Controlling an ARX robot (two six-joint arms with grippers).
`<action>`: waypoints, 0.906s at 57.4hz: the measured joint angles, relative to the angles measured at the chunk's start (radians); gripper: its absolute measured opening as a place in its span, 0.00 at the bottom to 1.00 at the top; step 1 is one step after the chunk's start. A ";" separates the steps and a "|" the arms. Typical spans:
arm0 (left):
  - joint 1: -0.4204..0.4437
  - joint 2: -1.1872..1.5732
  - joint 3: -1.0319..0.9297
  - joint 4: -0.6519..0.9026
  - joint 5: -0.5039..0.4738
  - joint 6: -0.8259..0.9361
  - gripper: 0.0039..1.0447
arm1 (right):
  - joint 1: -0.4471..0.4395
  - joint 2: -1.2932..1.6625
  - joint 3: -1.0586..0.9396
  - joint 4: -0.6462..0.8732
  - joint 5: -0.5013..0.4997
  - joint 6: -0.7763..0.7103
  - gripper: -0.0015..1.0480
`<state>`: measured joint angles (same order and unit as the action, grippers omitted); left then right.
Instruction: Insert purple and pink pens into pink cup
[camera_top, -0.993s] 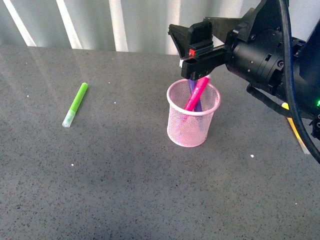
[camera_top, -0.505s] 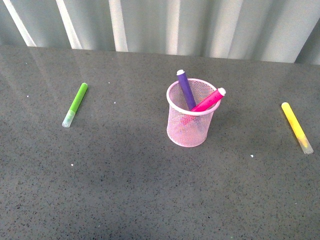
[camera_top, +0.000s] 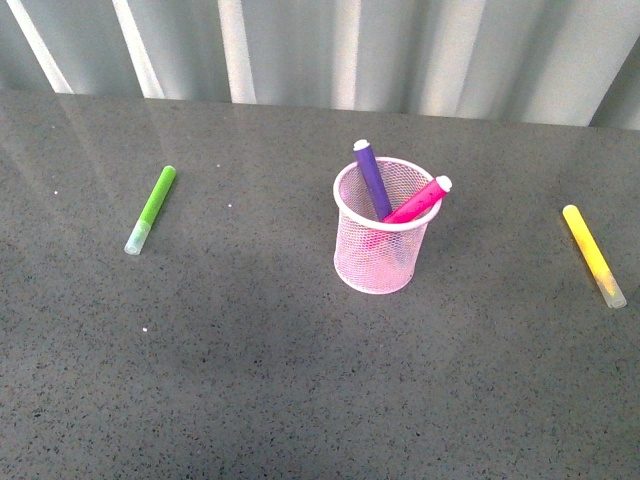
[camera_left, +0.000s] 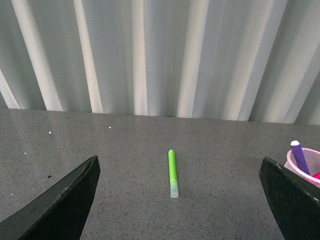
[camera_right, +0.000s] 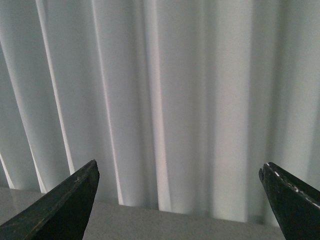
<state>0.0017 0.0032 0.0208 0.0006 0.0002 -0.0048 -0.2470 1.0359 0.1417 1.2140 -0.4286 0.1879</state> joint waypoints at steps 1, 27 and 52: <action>0.000 0.000 0.000 0.000 0.000 0.000 0.94 | -0.019 -0.018 -0.021 0.000 -0.005 0.003 0.93; 0.000 -0.002 0.000 0.000 0.000 0.000 0.94 | 0.040 -0.365 -0.123 -0.564 0.232 -0.179 0.22; -0.001 -0.002 0.000 0.000 0.000 0.000 0.94 | 0.243 -0.681 -0.125 -0.857 0.425 -0.185 0.03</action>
<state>0.0010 0.0017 0.0208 0.0006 0.0002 -0.0044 -0.0044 0.3546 0.0166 0.3573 -0.0036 0.0032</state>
